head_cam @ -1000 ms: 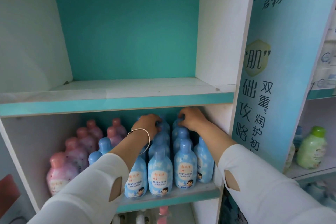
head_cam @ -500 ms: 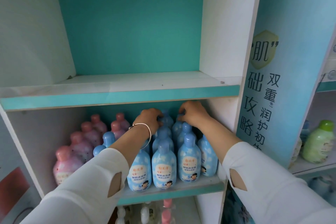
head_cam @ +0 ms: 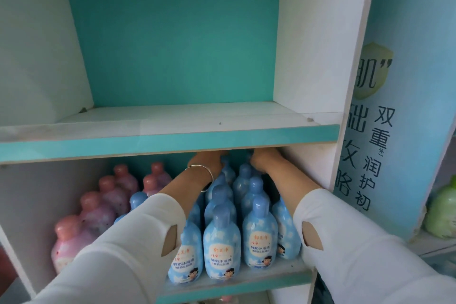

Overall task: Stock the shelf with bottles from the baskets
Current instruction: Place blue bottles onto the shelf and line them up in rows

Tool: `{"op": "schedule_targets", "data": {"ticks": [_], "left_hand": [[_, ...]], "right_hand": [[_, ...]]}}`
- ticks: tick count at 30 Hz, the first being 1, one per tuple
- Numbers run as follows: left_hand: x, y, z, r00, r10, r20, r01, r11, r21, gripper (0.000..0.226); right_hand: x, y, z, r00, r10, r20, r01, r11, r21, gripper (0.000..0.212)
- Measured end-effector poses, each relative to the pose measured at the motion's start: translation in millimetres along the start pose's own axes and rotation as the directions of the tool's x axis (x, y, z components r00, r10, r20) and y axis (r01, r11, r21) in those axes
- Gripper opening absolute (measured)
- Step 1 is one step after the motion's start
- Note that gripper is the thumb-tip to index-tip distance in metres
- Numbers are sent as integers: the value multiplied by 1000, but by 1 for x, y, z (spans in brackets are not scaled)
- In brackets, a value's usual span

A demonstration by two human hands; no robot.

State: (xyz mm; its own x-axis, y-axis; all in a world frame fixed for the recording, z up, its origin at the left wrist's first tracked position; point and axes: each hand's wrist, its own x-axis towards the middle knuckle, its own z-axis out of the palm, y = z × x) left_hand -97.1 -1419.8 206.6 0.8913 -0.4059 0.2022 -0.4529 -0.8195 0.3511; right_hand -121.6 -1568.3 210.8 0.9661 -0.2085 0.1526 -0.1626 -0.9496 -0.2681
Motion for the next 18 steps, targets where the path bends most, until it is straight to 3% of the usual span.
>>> {"op": "schedule_targets", "data": {"ticks": [1, 3, 6, 9, 11, 14, 18], "left_hand": [[5, -1, 1, 1000, -12, 18, 12, 1000, 11, 36], [12, -4, 3, 999, -23, 44, 22, 999, 23, 36], [18, -5, 6, 999, -45, 24, 44, 999, 30, 32], [20, -7, 7, 996, -68, -60, 72, 995, 68, 27], [19, -9, 7, 993, -71, -89, 79, 993, 89, 30], [18, -12, 7, 991, -65, -116, 66, 998, 6, 29], [17, -11, 5, 992, -68, -108, 64, 997, -42, 28]], "right_hand": [[2, -1, 2, 1000, 18, 7, -19, 999, 30, 20], [7, -1, 6, 997, 54, -57, -45, 987, 157, 32], [6, -2, 10, 976, 104, -192, -42, 952, 303, 18], [4, -7, 7, 980, 190, -59, -129, 833, 537, 30], [8, -9, 9, 983, 171, -60, -105, 807, 581, 26], [8, -5, 13, 994, 68, -89, -19, 885, 465, 17], [0, -5, 6, 997, -6, -80, 42, 888, 458, 3]]}}
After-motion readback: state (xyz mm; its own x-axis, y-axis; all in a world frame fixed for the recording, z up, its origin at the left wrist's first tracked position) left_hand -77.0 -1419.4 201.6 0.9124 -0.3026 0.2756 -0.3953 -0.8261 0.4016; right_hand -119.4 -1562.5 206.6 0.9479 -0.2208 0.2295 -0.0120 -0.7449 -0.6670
